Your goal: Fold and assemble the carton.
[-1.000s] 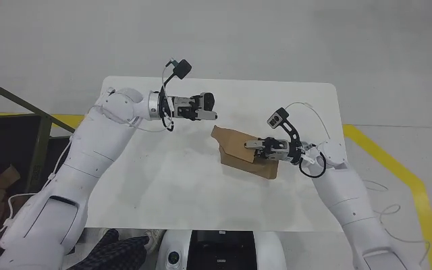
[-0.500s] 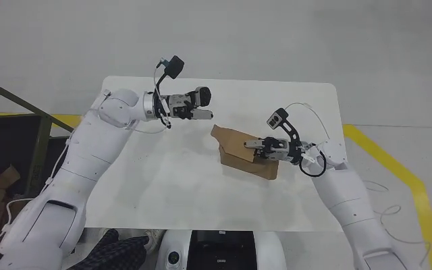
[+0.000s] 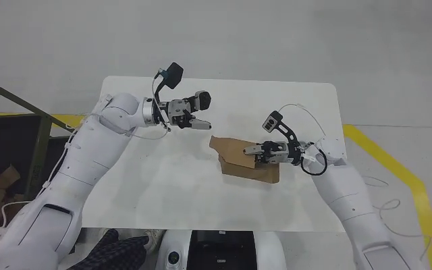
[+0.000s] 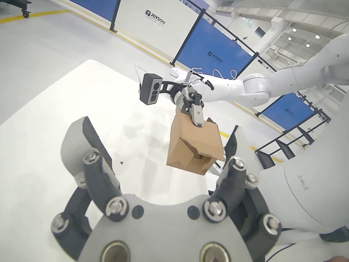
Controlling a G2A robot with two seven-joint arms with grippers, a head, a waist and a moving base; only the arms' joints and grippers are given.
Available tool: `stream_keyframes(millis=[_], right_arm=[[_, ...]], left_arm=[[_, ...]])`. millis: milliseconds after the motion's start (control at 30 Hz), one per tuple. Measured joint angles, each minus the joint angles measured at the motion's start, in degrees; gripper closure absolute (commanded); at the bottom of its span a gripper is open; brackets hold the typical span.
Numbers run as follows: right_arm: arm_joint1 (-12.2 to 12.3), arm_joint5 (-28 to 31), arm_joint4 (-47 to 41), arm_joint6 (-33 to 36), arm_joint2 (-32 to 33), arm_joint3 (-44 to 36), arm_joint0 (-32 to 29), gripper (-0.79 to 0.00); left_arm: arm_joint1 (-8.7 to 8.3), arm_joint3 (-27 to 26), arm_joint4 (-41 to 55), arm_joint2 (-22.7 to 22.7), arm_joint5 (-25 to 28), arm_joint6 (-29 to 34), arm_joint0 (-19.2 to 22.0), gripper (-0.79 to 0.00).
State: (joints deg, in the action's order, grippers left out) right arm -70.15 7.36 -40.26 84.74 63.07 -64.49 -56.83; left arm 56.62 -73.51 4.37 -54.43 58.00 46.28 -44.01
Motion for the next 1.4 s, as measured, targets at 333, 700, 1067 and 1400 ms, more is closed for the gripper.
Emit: stream_keyframes(millis=[333, 700, 1067, 1400], right_arm=[[-0.03, 0.1, -0.66, -0.09, -0.3, 1.33, 0.88, 0.0], [-0.04, -0.66, -2.18, 0.39, -0.53, 0.82, 1.18, 0.0], [-0.25, -1.8, -1.0, -0.46, -1.57, 2.18, 3.84, 0.0], [-0.23, -1.5, -2.03, -0.17, -1.37, 2.14, 4.27, 0.0]], left_arm=[[0.04, 0.03, 0.17, 0.54, 0.0, 0.0, 0.2, -0.785], [0.05, -1.0, -0.87, 0.24, -1.17, -1.32, -0.47, -0.785], [-0.1, -3.23, -6.95, -0.4, -3.24, -4.06, -2.56, -0.785], [-0.11, -3.07, -9.74, 0.22, -5.19, -3.5, -3.05, -0.785]])
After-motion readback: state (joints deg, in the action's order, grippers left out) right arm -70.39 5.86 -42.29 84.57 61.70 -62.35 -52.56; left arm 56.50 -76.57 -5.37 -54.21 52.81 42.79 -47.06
